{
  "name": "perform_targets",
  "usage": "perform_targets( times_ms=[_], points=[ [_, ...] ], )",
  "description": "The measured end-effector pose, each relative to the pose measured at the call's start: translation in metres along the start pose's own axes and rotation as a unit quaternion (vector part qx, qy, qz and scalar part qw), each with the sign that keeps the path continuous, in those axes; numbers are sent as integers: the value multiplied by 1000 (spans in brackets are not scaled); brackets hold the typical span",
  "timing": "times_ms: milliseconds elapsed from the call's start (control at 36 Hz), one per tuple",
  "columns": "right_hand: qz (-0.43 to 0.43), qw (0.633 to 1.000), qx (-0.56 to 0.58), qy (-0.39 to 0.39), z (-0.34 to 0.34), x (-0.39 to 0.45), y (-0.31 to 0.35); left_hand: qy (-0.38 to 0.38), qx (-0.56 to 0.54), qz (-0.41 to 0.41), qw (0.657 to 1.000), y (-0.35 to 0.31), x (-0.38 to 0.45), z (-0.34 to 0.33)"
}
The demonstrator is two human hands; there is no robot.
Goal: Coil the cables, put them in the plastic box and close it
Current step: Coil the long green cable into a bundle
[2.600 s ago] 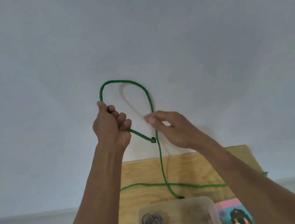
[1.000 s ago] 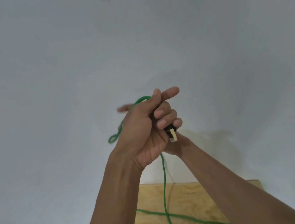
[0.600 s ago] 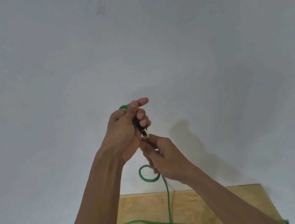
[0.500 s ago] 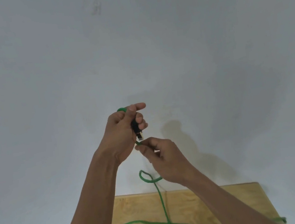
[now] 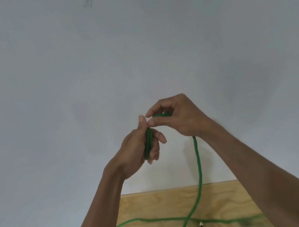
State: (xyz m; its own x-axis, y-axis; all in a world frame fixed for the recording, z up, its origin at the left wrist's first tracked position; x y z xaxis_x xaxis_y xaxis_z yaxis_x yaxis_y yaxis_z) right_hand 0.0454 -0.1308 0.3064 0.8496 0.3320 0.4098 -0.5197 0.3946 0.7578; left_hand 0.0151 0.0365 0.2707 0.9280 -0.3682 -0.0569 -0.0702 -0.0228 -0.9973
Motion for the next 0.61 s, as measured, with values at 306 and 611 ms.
perform_targets(
  times_ms=[306,611],
  points=[
    [-122,952,281,13,-29,-21,-34,137,-240,-60,959,-16,3,-25],
    [-159,976,148,31,-50,-57,-22,47,-220,-126,966,-24,23,-12]
  ],
)
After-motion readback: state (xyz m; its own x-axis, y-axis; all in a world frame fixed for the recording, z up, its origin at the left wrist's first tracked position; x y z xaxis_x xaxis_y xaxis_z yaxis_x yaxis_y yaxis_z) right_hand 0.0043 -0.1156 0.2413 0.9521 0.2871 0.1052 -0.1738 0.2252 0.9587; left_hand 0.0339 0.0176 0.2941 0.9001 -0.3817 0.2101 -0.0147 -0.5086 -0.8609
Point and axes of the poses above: each hand's wrist, its own x-axis towards the middle knuckle, its own z-axis out of the back of the hand, y = z × x, the point moved 1 cm from there along x, towards the middle knuckle, and after that the axes turned 6 degrees about -x, right-handed, at the moved point
